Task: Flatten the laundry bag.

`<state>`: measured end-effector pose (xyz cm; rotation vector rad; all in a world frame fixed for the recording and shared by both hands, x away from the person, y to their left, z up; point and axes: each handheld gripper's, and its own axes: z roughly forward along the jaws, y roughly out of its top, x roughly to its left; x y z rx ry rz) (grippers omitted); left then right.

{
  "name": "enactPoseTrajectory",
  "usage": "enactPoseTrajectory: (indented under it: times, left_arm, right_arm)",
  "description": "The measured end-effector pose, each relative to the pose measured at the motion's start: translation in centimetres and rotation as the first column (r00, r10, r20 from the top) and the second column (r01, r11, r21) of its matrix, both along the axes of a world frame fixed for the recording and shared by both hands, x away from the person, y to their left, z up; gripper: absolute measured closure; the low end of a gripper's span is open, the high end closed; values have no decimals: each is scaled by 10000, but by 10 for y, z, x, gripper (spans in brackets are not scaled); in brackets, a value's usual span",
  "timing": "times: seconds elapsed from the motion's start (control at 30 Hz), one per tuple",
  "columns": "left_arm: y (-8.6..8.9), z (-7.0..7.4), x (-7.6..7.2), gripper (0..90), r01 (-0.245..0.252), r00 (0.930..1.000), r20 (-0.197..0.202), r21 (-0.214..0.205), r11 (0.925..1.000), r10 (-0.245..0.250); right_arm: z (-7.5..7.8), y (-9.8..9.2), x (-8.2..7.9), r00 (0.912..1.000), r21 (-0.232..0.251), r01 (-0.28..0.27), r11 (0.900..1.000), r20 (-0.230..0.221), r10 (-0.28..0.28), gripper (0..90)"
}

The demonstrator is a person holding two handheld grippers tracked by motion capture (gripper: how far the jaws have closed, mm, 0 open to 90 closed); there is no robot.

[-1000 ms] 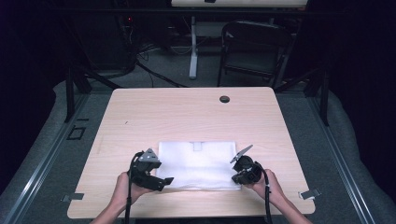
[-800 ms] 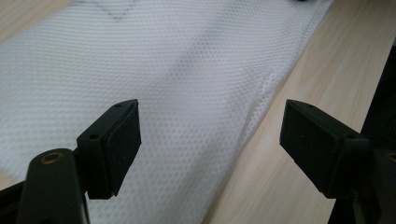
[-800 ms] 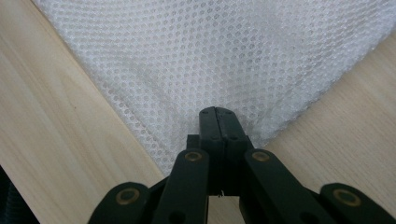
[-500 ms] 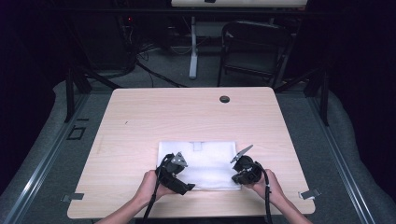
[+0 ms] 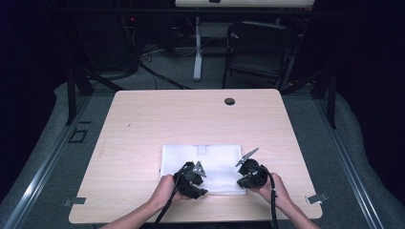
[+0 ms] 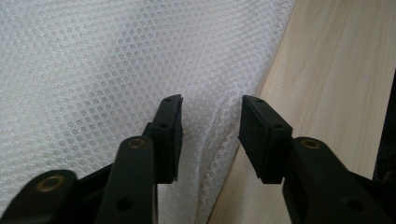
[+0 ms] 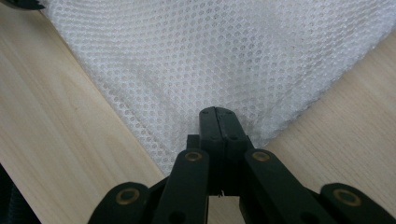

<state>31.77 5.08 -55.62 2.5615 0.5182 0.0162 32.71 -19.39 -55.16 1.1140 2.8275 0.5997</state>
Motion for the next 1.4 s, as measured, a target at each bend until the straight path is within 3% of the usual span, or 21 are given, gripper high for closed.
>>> enactPoseTrajectory:
  times: [0.2, 0.67, 0.97, 1.03, 1.23, 1.4]
  left_arm:
    - [2, -1, 3, 708, -35, 10000, 81, 26, 10000, 35]
    - [2, -2, 4, 862, 27, 9995, 319, 98, 9999, -30]
    - [3, 0, 5, 878, -113, 9996, 263, -60, 9999, 114]
    - [4, 0, 6, 879, -268, 9993, 242, -268, 9993, 274]
    - [4, 1, 6, 879, -447, 9987, 211, -361, 9983, 455]
    - [6, 4, 6, 879, -599, 9976, 310, -559, 9966, 617]
  right_arm:
    - [-1, 0, 0, 9999, 136, 127, 9998, 2, -127, 900]
    - [0, -1, 0, 10000, 90, 17, 10000, -32, -17, 900]
    - [20, -1, -10, 9973, 644, -118, 9979, 734, 71, 900]
    - [24, 1, -14, 9960, 725, -179, 9972, 887, 115, 900]
    - [32, 12, -27, 9906, 870, -679, 9939, 1241, 568, 900]
    - [27, 33, -39, 9832, 757, -1305, 9886, 1385, 1192, 900]
